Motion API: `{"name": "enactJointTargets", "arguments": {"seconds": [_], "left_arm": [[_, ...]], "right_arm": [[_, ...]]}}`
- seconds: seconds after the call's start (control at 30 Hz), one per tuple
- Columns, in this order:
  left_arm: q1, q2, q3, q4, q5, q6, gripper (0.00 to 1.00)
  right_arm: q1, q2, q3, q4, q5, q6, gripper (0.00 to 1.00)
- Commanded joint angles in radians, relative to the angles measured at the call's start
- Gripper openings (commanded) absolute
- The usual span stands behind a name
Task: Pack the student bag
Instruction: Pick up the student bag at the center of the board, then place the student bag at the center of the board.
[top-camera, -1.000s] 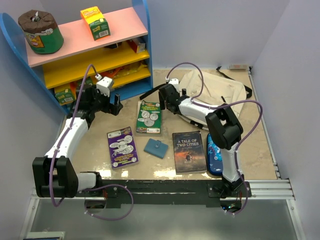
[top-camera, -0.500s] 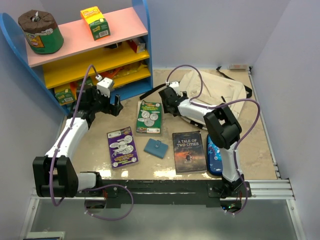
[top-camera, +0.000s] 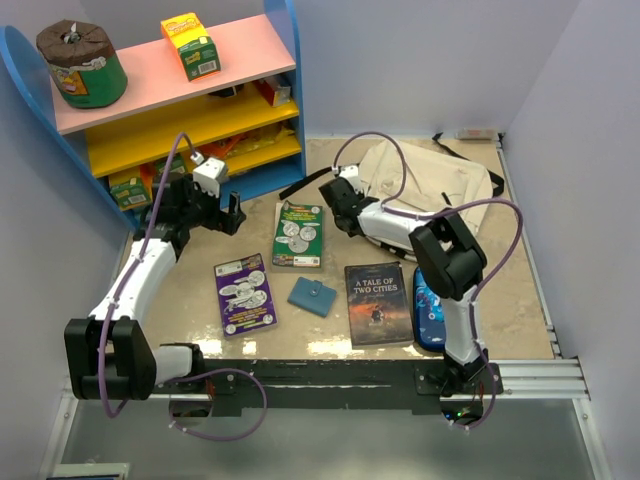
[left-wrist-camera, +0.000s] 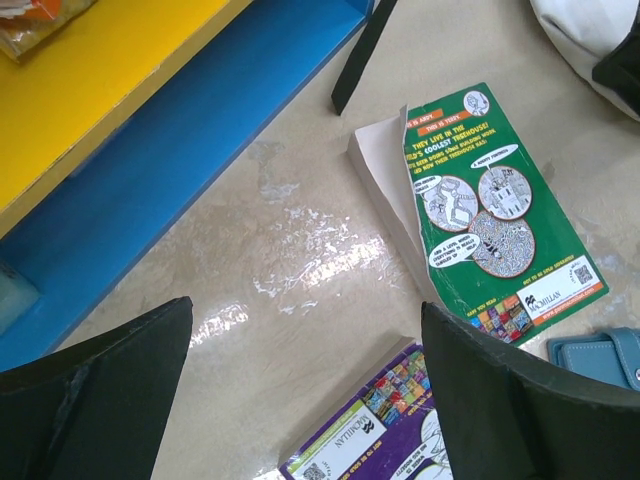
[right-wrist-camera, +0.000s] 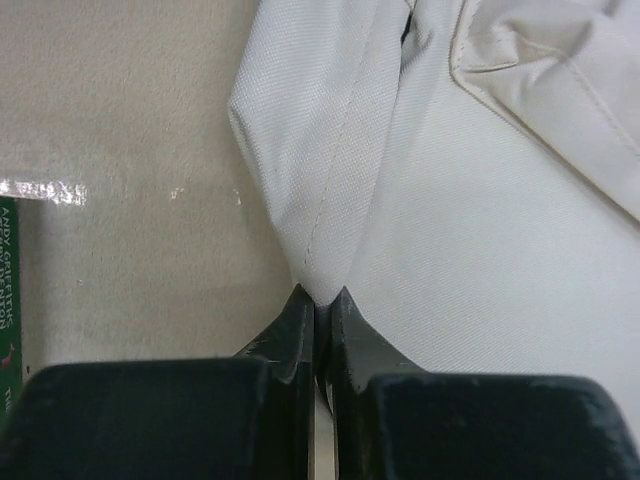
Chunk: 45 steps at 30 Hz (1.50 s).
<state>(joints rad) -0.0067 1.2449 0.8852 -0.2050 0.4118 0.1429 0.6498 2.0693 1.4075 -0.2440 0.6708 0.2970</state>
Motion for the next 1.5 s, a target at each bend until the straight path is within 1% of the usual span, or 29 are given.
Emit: {"name": "enactJointTargets", "arguments": {"seconds": [0.0, 0.07, 0.17, 0.27, 0.3, 0.37, 0.4, 0.47, 0.5, 0.57, 0.6, 0.67, 0.7, 0.8, 0.87, 0.9, 0.93, 0.97, 1.0, 1.03, 1.07, 1.13, 1.2, 1.27, 1.33, 1.37, 1.4, 1.43, 1.47], "left_arm": [[0.007, -0.038, -0.003, 0.006, -0.010, 0.006, 1.00], [0.007, -0.042, 0.001, 0.004, -0.013, 0.003, 1.00], [0.007, -0.050, 0.004, -0.001, -0.014, 0.001, 1.00], [0.007, -0.055, 0.012, -0.010, -0.015, -0.003, 1.00], [0.007, -0.055, 0.018, -0.014, -0.015, -0.005, 1.00], [0.007, -0.059, 0.027, -0.025, -0.015, -0.005, 0.99], [0.007, -0.062, 0.031, -0.031, -0.015, -0.005, 0.99], [0.007, -0.076, 0.028, -0.031, -0.010, 0.001, 0.99], [0.007, -0.081, 0.024, -0.031, -0.011, 0.000, 0.99], [0.007, -0.087, 0.023, -0.031, -0.014, 0.004, 0.99], [0.007, -0.088, 0.024, -0.031, -0.018, 0.006, 0.99], [0.007, -0.093, 0.024, -0.034, -0.019, 0.011, 0.99], [0.005, -0.094, 0.023, -0.033, -0.021, 0.012, 0.99], [0.007, -0.094, 0.024, -0.033, -0.025, 0.015, 0.99], [0.007, -0.093, 0.029, -0.034, -0.030, 0.020, 1.00], [0.007, -0.094, 0.034, -0.036, -0.031, 0.021, 1.00], [0.007, -0.094, 0.037, -0.037, -0.033, 0.021, 1.00], [0.007, -0.096, 0.040, -0.040, -0.037, 0.026, 1.00], [0.007, -0.096, 0.044, -0.043, -0.042, 0.030, 1.00], [0.007, -0.098, 0.047, -0.045, -0.045, 0.035, 1.00], [0.007, -0.099, 0.049, -0.048, -0.056, 0.047, 1.00], [0.007, -0.101, 0.054, -0.050, -0.071, 0.058, 1.00], [0.007, -0.099, 0.066, -0.054, -0.106, 0.078, 1.00], [0.007, -0.099, 0.089, -0.062, -0.160, 0.096, 1.00], [0.007, -0.101, 0.098, -0.080, -0.171, 0.110, 1.00], [0.007, -0.105, 0.104, -0.091, -0.166, 0.121, 1.00], [0.007, -0.107, 0.109, -0.097, -0.153, 0.122, 1.00], [0.007, -0.108, 0.109, -0.105, -0.136, 0.126, 1.00], [0.007, -0.107, 0.109, -0.115, -0.090, 0.129, 1.00]], "right_arm": [[0.014, -0.152, 0.051, 0.024, 0.068, -0.068, 0.00], [0.031, -0.239, 0.054, 0.054, 0.102, -0.110, 0.00], [0.085, -0.340, 0.048, 0.127, 0.151, -0.228, 0.00], [0.172, -0.421, 0.027, 0.170, 0.188, -0.330, 0.00], [0.222, -0.445, 0.016, 0.176, 0.196, -0.360, 0.00], [0.284, -0.500, -0.031, 0.184, 0.226, -0.383, 0.00], [0.344, -0.515, -0.048, 0.180, 0.242, -0.390, 0.00], [0.408, -0.544, -0.083, 0.143, 0.294, -0.375, 0.00], [0.475, -0.566, -0.094, 0.100, 0.309, -0.362, 0.00], [0.546, -0.583, -0.122, 0.039, 0.337, -0.305, 0.00], [0.618, -0.590, -0.131, -0.015, 0.355, -0.244, 0.00], [0.694, -0.592, -0.151, -0.081, 0.354, -0.176, 0.00], [0.773, -0.592, -0.163, -0.092, 0.354, -0.150, 0.00], [0.897, -0.569, -0.196, -0.072, 0.297, -0.130, 0.00], [0.921, -0.531, -0.202, -0.058, 0.230, -0.125, 0.00], [0.933, -0.520, -0.203, -0.037, 0.205, -0.119, 0.02], [0.936, -0.505, -0.203, -0.026, 0.153, -0.116, 0.07], [0.936, -0.486, -0.199, -0.017, 0.126, -0.113, 0.34], [0.936, -0.474, -0.191, -0.005, 0.095, -0.108, 0.44], [0.936, -0.462, -0.182, -0.005, 0.051, -0.105, 0.51], [0.936, -0.445, -0.162, -0.003, 0.033, -0.101, 0.69], [0.935, -0.440, -0.150, 0.014, -0.016, -0.102, 0.82], [0.932, -0.440, -0.124, 0.017, -0.028, -0.122, 0.91], [0.918, -0.449, -0.098, 0.006, -0.057, -0.127, 0.92], [0.881, -0.497, -0.097, 0.008, -0.065, -0.119, 0.92], [0.864, -0.520, -0.114, 0.014, -0.038, -0.111, 0.92], [0.806, -0.585, -0.129, 0.020, -0.028, -0.067, 0.91], [0.757, -0.616, -0.146, 0.017, -0.030, -0.033, 0.86], [0.701, -0.653, -0.184, 0.009, -0.043, 0.005, 0.83]]}}
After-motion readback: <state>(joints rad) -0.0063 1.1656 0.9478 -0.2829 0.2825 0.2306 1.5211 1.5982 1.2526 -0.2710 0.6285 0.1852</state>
